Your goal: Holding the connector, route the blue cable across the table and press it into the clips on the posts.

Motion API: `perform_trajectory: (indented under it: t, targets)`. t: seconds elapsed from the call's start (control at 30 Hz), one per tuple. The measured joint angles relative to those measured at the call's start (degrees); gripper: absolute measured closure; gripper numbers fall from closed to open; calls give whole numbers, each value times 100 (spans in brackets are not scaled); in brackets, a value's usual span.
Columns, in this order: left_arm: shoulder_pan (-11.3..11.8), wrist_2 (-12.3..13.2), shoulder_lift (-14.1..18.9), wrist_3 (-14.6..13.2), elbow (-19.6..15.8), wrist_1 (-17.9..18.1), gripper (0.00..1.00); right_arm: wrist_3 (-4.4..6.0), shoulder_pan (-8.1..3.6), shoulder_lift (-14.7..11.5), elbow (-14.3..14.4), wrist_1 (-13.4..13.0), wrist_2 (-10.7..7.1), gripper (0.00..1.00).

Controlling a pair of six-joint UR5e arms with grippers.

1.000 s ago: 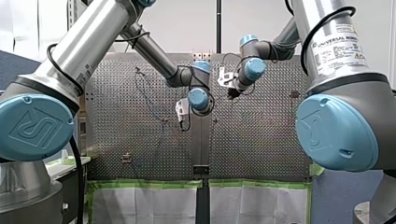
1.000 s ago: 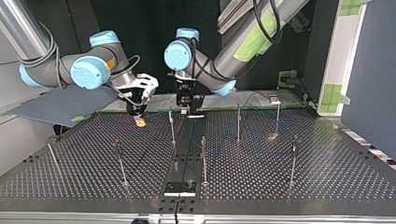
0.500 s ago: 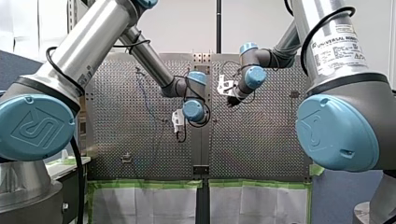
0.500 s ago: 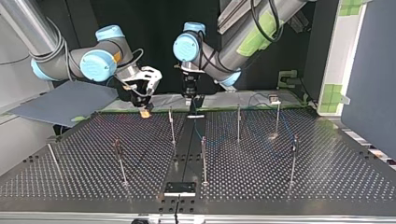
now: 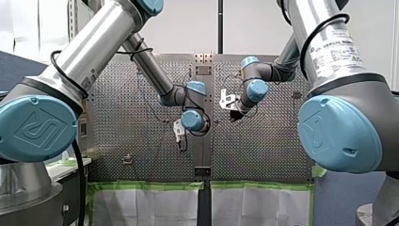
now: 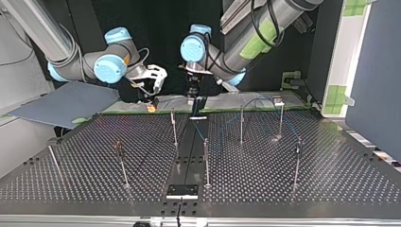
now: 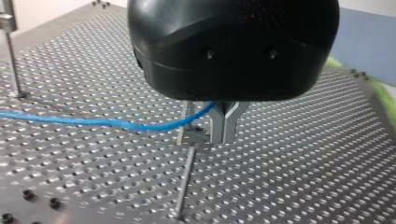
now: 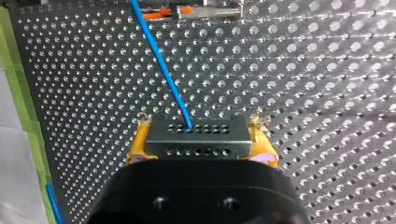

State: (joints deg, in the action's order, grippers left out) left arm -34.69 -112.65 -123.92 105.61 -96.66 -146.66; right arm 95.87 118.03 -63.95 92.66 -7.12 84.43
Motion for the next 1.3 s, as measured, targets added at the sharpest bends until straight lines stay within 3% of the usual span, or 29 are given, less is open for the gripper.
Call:
perform_trajectory:
  t: [0.27, 0.63, 0.93, 1.3]
  targets:
    - [70, 138, -53, 20, 282, -87, 100, 90, -104, 40, -5, -206, -24, 100]
    - [102, 242, -523, -22, 705, -210, 100, 104, -189, 236, -6, -328, -65, 100]
    - [180, 328, -607, -25, 887, -303, 100, 134, -294, 394, -60, -470, -151, 100]
    - [511, 628, -675, -37, 1273, -499, 100, 135, -447, 570, -320, -532, -208, 100]
